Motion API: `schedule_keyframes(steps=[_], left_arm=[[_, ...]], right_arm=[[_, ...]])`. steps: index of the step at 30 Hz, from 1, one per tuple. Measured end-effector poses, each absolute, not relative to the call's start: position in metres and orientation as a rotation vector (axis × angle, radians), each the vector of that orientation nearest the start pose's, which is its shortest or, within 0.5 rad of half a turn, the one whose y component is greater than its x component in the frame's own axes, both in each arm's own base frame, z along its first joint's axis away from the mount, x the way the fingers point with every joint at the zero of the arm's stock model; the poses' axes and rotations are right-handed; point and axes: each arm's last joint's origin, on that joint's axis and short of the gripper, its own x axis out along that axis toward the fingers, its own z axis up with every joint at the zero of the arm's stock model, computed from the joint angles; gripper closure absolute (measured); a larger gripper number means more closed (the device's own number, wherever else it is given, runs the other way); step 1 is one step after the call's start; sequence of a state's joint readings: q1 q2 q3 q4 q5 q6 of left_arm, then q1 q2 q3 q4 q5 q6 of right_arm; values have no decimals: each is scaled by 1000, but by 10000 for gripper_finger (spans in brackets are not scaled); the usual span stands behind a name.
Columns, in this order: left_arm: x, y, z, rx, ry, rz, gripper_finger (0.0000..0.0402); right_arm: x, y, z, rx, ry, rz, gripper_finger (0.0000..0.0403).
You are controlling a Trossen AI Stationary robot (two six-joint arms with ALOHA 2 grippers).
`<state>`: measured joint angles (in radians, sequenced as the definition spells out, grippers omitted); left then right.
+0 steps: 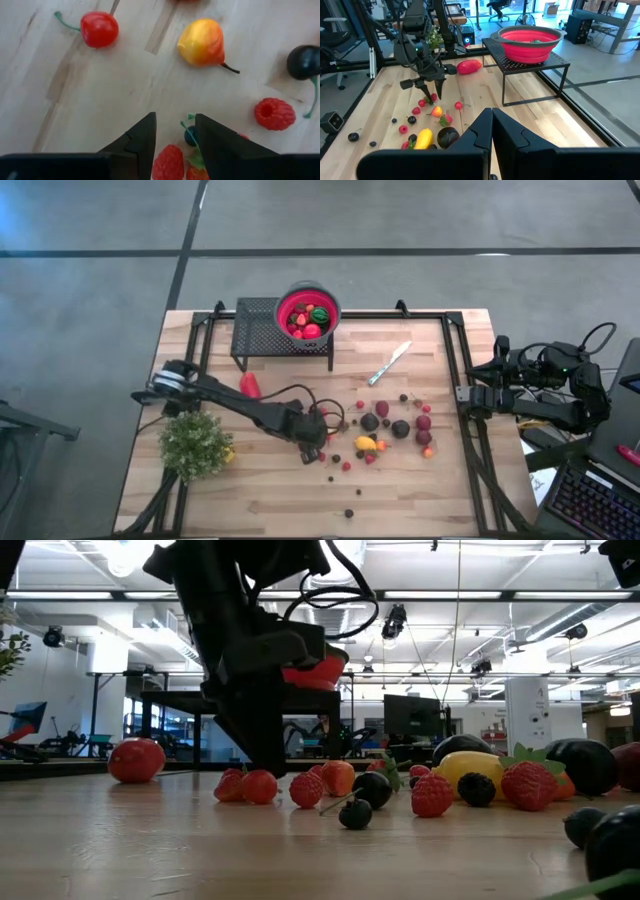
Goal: Pick & Place Fruit
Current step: Put the red cherry into the red gray strainer bowl on the shelf
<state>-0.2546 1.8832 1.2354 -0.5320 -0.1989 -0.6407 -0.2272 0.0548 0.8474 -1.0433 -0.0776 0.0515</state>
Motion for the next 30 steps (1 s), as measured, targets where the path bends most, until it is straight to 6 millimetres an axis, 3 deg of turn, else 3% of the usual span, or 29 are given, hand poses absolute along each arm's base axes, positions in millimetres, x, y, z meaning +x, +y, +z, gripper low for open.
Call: schedule_keyframes(steps=[9, 22, 30], left_arm=[[361, -88, 156, -309, 1128, 332, 281], [360, -89, 156, -324, 1144, 317, 391], [361, -89, 161, -345, 1139, 296, 397]], right_arm=[[-20, 7, 311, 90, 245, -155, 394], [-20, 7, 311, 89, 245, -155, 394], [-20, 7, 311, 88, 244, -155, 394]])
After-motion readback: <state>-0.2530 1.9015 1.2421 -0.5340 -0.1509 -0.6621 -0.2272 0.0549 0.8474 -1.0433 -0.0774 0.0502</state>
